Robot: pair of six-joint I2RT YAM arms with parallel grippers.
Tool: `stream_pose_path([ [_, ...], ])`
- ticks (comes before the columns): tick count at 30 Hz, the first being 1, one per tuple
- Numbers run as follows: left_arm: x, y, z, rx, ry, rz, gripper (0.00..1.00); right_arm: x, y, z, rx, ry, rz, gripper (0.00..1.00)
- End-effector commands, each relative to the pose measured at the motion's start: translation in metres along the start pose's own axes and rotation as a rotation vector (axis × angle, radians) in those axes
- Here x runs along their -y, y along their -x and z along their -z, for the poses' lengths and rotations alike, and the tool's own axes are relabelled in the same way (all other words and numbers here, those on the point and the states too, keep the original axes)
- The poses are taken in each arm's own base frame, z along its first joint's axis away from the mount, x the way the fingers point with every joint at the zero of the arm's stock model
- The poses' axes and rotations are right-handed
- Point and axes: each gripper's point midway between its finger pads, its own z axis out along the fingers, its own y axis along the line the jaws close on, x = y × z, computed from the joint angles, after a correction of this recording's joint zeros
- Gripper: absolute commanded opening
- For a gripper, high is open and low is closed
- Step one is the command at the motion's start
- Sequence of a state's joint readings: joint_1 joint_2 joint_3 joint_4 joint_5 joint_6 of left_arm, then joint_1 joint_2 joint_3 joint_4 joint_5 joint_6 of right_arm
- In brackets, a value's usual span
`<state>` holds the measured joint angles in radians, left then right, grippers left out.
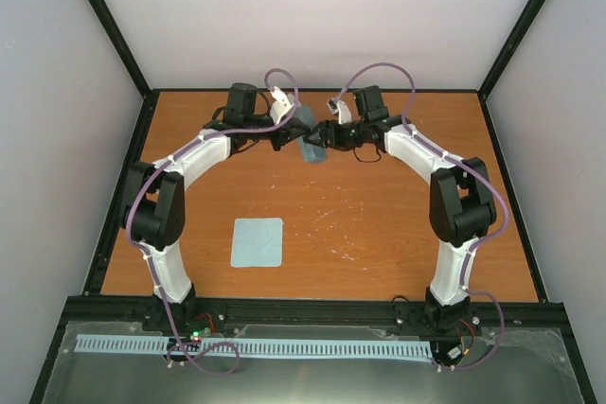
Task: Organize the sunglasses
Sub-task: Open the sunglasses case.
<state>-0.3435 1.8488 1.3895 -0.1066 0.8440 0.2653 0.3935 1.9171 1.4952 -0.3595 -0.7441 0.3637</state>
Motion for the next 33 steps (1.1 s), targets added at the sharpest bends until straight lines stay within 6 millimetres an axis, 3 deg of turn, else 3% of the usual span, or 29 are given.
stream_pose_path([
  [1, -0.003, 0.009, 0.006, 0.006, 0.037, -0.056, 0.01, -0.036, 0.02, 0.021, 0.071, 0.073, 0.088, 0.03],
  [7, -0.001, 0.009, 0.01, 0.003, 0.054, -0.076, 0.01, -0.032, 0.02, 0.022, 0.077, 0.039, 0.096, 0.03],
  [15, -0.007, 0.03, 0.023, 0.024, 0.118, -0.117, 0.0, -0.023, 0.019, 0.02, 0.076, 0.01, 0.087, 0.03],
  [26, -0.01, 0.008, 0.016, 0.009, 0.121, -0.098, 0.01, -0.051, 0.02, 0.036, 0.108, 0.085, 0.121, 0.03],
  [33, -0.017, -0.018, 0.008, -0.024, 0.133, -0.082, 0.01, -0.064, 0.018, 0.047, 0.11, 0.113, 0.145, 0.03],
])
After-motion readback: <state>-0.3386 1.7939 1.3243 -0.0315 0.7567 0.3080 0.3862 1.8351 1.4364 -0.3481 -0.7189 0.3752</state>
